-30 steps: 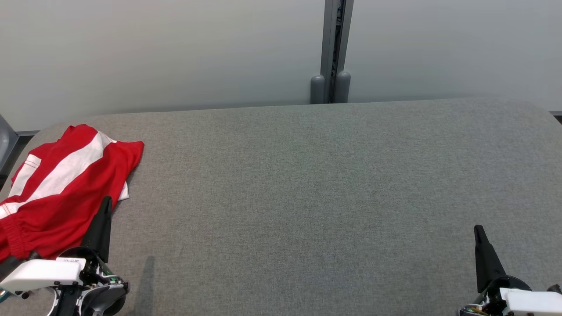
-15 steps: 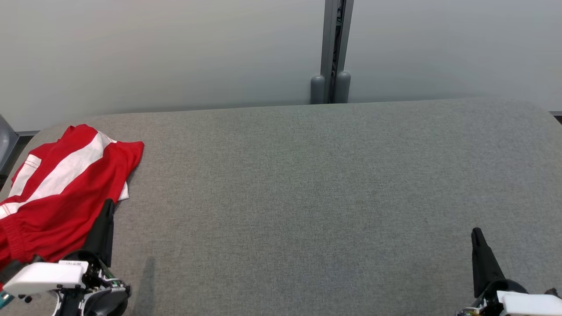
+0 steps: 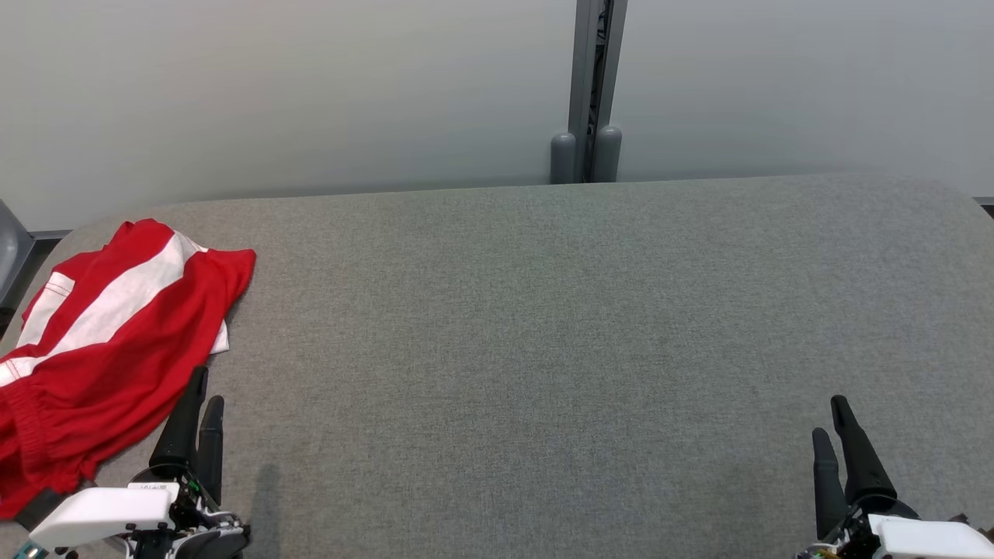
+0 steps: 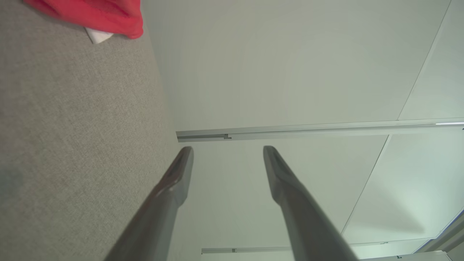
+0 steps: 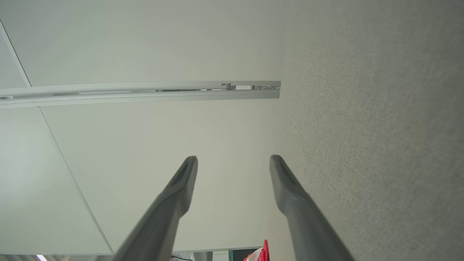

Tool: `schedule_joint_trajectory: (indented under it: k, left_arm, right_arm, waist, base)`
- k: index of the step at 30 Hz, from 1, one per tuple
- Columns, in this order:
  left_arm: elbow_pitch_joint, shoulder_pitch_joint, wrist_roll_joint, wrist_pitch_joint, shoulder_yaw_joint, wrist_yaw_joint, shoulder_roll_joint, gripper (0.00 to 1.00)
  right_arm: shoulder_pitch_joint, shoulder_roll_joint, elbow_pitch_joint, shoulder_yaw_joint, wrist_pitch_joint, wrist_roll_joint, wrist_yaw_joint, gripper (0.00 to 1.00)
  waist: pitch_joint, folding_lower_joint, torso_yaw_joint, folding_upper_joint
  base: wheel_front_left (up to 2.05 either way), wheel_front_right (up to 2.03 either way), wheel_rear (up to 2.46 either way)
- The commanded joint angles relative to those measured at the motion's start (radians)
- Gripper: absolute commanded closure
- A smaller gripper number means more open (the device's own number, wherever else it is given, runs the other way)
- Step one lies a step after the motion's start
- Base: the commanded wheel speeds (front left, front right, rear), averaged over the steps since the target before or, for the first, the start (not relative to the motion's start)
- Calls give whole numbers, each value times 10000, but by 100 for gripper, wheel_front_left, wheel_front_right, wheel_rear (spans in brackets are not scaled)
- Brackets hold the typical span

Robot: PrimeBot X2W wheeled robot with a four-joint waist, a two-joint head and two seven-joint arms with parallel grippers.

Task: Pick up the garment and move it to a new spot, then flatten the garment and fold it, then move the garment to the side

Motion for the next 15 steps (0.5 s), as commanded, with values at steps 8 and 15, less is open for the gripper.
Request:
schedule_joint_trajectory:
  k: [8,15]
  left_arm:
    - [-472,-316,877,-653,-260,-20,158,0]
    - [-828,-312,1918,-1111,-524,-22,172,0]
  right_arm:
    - [-525,-74,-410,19,-153,412,26,0]
    - [-765,-119,-422,97,-371,-780,30,0]
  waist:
    - [4,0,2,0]
    - [7,0,12,0]
  base:
    - [0,0,0]
    - [0,0,0]
